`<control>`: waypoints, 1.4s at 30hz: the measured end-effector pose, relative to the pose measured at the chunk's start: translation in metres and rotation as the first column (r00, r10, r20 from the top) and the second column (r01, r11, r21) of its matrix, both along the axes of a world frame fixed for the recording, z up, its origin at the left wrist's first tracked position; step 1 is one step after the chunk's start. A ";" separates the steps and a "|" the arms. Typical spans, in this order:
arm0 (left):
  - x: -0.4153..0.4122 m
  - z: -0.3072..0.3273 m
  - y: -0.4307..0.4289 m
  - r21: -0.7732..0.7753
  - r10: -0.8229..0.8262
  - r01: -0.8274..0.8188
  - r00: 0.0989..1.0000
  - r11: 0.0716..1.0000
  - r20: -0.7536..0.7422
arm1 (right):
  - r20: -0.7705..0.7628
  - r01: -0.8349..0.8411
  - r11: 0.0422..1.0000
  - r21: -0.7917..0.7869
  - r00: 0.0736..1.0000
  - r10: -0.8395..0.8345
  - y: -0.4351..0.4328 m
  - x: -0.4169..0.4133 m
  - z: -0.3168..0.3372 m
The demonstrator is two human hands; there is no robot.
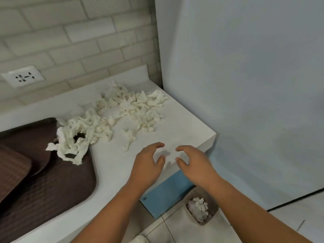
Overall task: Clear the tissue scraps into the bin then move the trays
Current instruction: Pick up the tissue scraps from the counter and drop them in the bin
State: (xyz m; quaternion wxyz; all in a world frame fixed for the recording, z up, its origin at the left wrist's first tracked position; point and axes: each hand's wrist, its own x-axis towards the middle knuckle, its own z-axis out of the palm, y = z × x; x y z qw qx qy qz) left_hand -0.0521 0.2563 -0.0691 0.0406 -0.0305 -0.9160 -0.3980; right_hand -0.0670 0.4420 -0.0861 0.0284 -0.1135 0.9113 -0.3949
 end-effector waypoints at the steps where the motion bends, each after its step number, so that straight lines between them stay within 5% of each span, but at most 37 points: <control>1: -0.003 0.002 -0.014 -0.004 0.022 -0.022 1.000 1.000 0.001 | -0.007 -0.029 0.999 0.017 1.000 0.029 -0.014 -0.006 0.002; 10: -0.023 0.011 -0.145 -0.025 0.177 -0.176 0.983 0.984 0.044 | 0.056 -0.190 0.968 0.163 0.981 0.183 -0.138 -0.064 0.006; 15: -0.034 0.007 -0.198 -0.055 0.196 -0.194 0.980 0.980 0.043 | 0.135 -0.124 0.939 0.322 0.987 0.084 -0.193 -0.089 -0.015; 20: -0.044 -0.004 -0.229 -0.055 0.168 -0.166 0.985 0.985 0.026 | -0.011 -0.013 0.898 0.440 1.000 0.020 -0.218 -0.090 -0.038; 25: -0.063 -0.010 -0.232 -0.040 0.086 -0.086 0.996 0.996 0.008 | -0.014 -0.062 0.952 0.300 0.997 0.070 -0.213 -0.090 -0.039; 30: -0.099 -0.016 -0.214 -0.063 -0.007 0.006 1.000 0.998 -0.013 | -0.014 0.062 0.997 0.042 0.998 -0.062 -0.194 -0.085 -0.010; 42: -0.152 -0.049 -0.150 -0.353 -0.176 0.200 0.979 0.914 0.100 | 0.155 0.341 0.928 -0.148 0.935 -0.319 -0.127 -0.080 0.033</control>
